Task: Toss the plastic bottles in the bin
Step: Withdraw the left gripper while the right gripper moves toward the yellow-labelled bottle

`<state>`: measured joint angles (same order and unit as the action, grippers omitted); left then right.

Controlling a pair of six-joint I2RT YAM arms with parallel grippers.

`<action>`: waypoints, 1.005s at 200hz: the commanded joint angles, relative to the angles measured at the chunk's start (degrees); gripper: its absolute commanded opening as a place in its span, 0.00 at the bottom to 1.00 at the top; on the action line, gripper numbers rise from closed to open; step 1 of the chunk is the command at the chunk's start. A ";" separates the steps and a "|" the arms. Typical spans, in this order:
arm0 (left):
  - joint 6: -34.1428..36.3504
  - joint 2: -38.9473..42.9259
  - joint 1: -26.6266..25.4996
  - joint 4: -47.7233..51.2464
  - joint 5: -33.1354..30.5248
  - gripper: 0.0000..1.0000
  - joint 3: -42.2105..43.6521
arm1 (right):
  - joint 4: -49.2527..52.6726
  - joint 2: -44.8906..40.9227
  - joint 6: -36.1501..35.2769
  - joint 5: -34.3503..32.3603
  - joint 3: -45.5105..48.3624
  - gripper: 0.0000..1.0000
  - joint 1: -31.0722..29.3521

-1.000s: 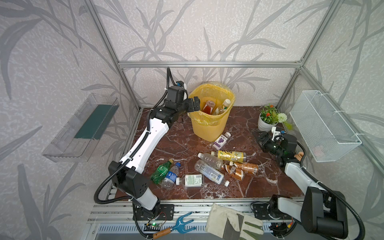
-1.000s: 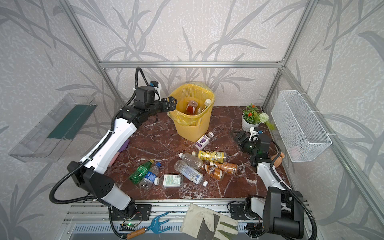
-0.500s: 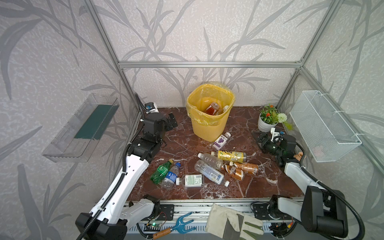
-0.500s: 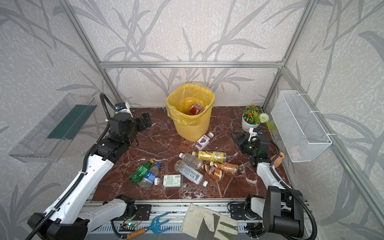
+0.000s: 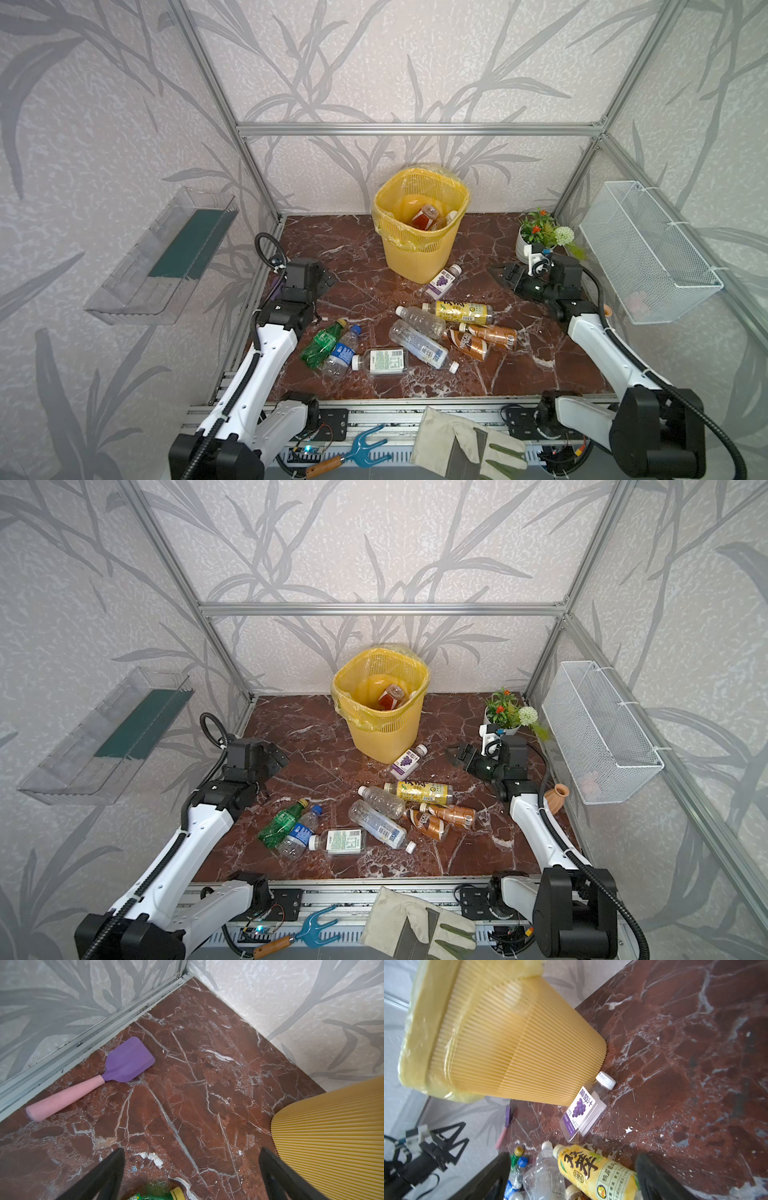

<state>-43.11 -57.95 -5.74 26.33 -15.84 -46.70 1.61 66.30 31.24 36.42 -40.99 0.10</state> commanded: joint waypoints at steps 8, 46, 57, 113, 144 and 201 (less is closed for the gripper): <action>-3.27 -0.67 1.32 -0.61 2.20 0.99 1.90 | 11.17 0.58 -9.16 -6.60 -4.07 0.90 -3.23; -3.61 -0.31 2.02 -2.21 2.81 0.99 4.32 | 15.83 4.89 -10.11 -14.36 -8.12 0.89 -9.11; -3.60 -0.45 2.23 -2.60 3.32 0.99 4.65 | 15.72 6.84 -8.96 -15.35 -8.78 0.88 -10.43; -1.56 -1.73 2.59 -2.58 5.74 0.99 4.20 | 8.25 17.74 1.25 -13.38 -10.25 0.85 -13.51; 0.91 -2.03 2.60 -0.51 8.79 0.99 3.63 | 12.36 20.84 -5.26 -14.68 -14.01 0.85 -16.63; 0.31 -3.94 2.59 -0.88 10.03 0.99 3.71 | 32.31 19.37 -40.06 -17.16 -22.19 0.91 -17.36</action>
<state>-43.07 -61.23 -3.46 25.10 -6.63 -42.28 22.22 87.26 9.39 21.37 -60.05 -17.30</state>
